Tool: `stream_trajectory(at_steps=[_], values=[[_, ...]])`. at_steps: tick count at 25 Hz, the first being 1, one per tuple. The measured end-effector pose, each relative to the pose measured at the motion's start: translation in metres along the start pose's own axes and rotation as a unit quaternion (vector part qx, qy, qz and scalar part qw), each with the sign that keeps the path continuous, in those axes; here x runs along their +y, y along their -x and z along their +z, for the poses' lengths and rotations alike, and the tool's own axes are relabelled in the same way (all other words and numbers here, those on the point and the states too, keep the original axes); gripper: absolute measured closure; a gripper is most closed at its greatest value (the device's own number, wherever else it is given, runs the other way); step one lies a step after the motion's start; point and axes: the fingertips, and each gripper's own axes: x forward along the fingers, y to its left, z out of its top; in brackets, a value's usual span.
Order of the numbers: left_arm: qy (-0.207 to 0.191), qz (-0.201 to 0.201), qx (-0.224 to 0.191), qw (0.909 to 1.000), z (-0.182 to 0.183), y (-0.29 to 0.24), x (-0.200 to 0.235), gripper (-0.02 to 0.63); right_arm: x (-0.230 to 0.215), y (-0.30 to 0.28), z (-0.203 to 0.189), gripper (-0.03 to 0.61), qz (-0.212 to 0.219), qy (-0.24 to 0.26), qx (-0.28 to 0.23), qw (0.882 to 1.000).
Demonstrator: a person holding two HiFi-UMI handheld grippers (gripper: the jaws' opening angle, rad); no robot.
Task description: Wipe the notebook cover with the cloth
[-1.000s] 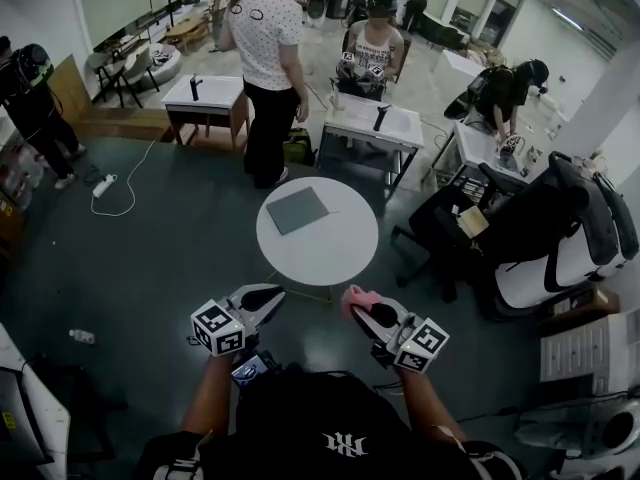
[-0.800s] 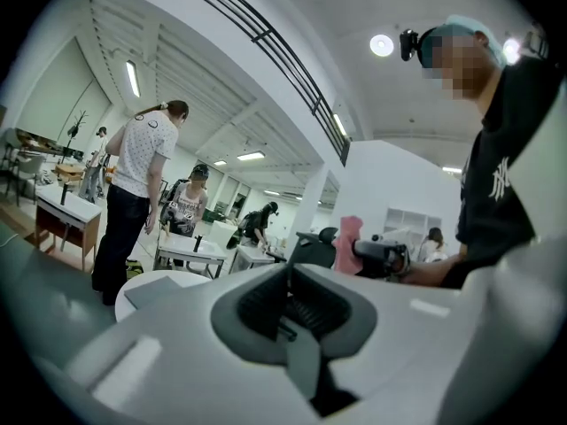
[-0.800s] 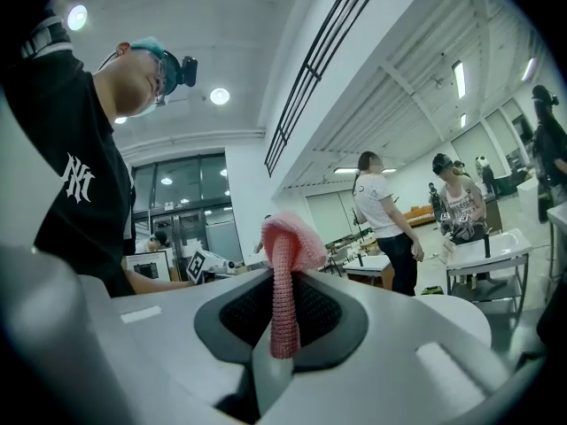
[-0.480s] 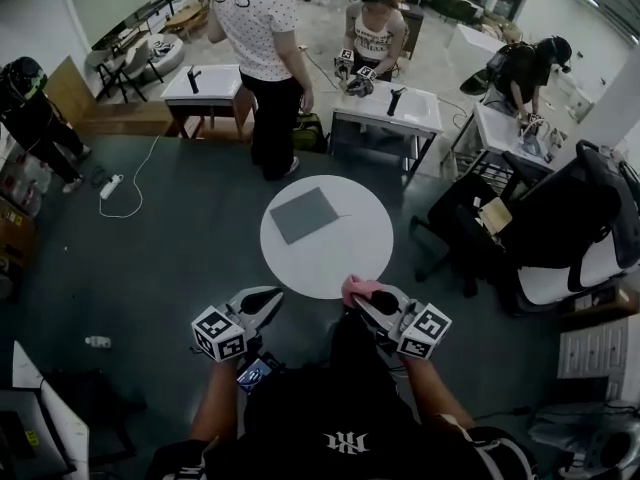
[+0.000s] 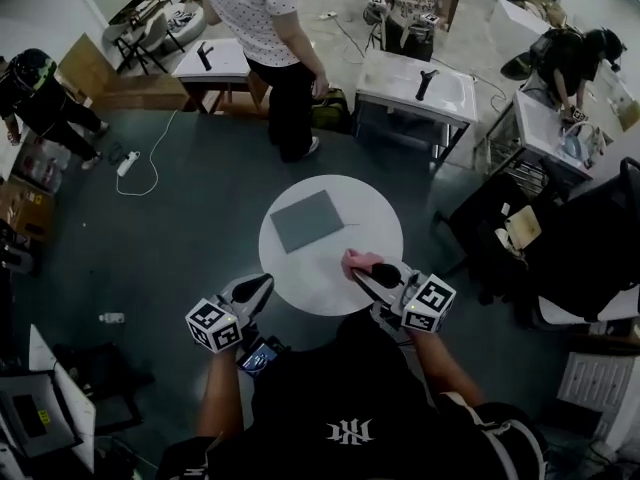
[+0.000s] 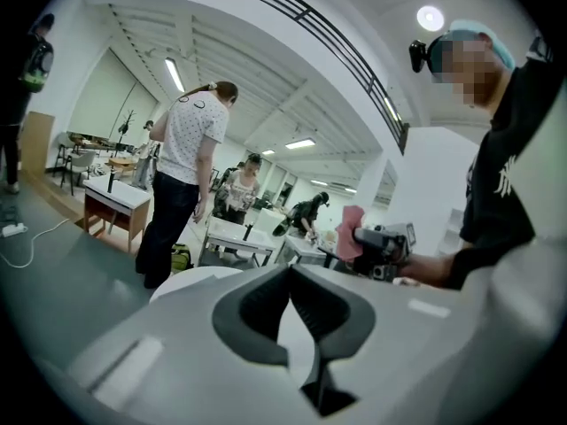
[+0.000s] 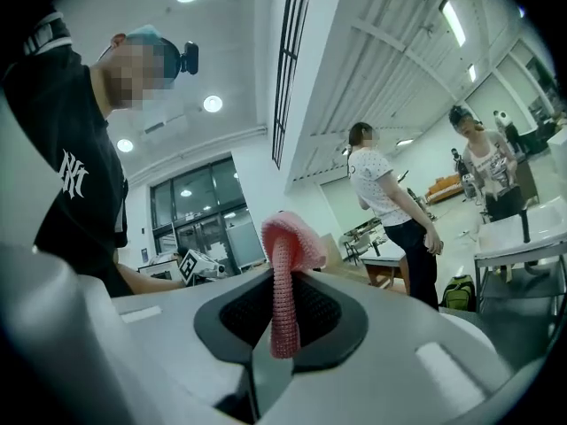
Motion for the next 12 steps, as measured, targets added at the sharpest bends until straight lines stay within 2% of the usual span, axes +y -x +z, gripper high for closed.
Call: stream_trajectory(at_steps=[5,9,12], values=[[0.018,0.066,0.019,0.9975,0.003,-0.047,0.038,0.607,-0.075,-0.006,0.008,0.541,0.037,-0.014,0.019,0.999],[0.042,0.121,0.037,0.9911,-0.012,-0.066,0.062,0.606,-0.121,-0.02,-0.004,0.541,0.064,-0.024,0.043,0.997],[0.052,0.144,0.061,0.9863,-0.027,-0.077,0.091,0.593,-0.148,-0.048,-0.015,0.541,0.076,-0.022,0.054,0.995]])
